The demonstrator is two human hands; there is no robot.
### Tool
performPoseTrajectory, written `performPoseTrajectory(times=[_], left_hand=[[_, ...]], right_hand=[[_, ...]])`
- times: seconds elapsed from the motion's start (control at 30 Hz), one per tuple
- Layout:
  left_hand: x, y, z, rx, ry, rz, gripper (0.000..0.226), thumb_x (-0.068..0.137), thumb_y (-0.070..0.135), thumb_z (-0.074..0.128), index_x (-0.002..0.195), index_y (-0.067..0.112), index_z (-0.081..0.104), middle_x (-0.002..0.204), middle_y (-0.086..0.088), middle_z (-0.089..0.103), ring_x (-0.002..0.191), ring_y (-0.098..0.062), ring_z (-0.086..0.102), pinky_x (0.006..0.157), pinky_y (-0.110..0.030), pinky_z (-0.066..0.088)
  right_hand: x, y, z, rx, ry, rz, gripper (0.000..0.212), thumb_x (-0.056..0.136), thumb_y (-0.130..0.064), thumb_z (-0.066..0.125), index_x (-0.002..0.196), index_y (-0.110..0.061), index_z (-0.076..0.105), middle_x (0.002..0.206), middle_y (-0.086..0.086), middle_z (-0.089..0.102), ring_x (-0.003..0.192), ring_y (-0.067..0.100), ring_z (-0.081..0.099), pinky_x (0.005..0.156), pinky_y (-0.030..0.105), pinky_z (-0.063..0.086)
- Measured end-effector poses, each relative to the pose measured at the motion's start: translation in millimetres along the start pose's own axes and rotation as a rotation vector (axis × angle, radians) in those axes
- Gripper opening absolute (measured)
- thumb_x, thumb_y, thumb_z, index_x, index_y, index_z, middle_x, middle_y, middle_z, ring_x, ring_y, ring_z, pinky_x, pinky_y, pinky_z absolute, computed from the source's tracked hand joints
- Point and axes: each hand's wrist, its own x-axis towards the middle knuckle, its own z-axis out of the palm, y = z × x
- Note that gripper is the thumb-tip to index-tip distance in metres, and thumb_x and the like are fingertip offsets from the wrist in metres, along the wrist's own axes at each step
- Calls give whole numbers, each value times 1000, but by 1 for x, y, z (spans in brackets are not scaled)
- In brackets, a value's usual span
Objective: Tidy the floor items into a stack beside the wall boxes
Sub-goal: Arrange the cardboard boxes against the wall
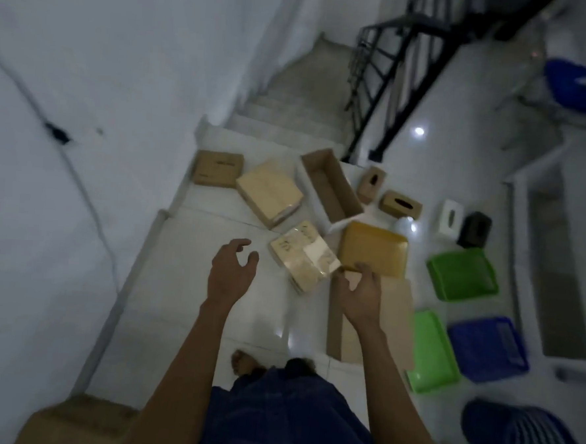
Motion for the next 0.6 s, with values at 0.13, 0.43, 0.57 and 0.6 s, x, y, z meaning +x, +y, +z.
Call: performPoseTrajectory(times=[0.13, 0.43, 0.57, 0.6], left_hand=[[-18, 25, 73, 77, -238, 52, 33, 93, 29, 67, 124, 19, 64, 119, -4, 62, 111, -21, 60, 96, -39, 51], [-58, -21, 271, 232, -479, -30, 43, 95, 32, 64, 135, 19, 57, 127, -6, 58, 115, -23, 58, 99, -39, 50], [-73, -86, 394, 163, -508, -222, 62, 97, 36, 63, 151, 16, 40, 144, -11, 47, 127, -26, 52, 108, -40, 45], [-77, -104, 422, 147, -516, -264, 68, 97, 38, 62, 154, 16, 33, 148, -12, 42, 132, -27, 48, 110, -40, 42]], right_hand=[[-25, 72, -35, 1, 80, 180, 47, 91, -19, 65, 136, -11, 52, 129, 18, 51, 112, 38, 56, 92, 40, 46], [-11, 254, -49, -16, 55, 336, 48, 90, -15, 66, 135, -11, 52, 129, 17, 50, 114, 37, 54, 92, 44, 48], [28, 374, -19, 36, 60, 463, 52, 91, -15, 66, 139, -8, 48, 134, 19, 48, 120, 37, 51, 96, 42, 43], [38, 403, -9, 29, 55, 482, 54, 92, -15, 65, 141, -7, 45, 136, 19, 47, 122, 38, 50, 97, 43, 43]])
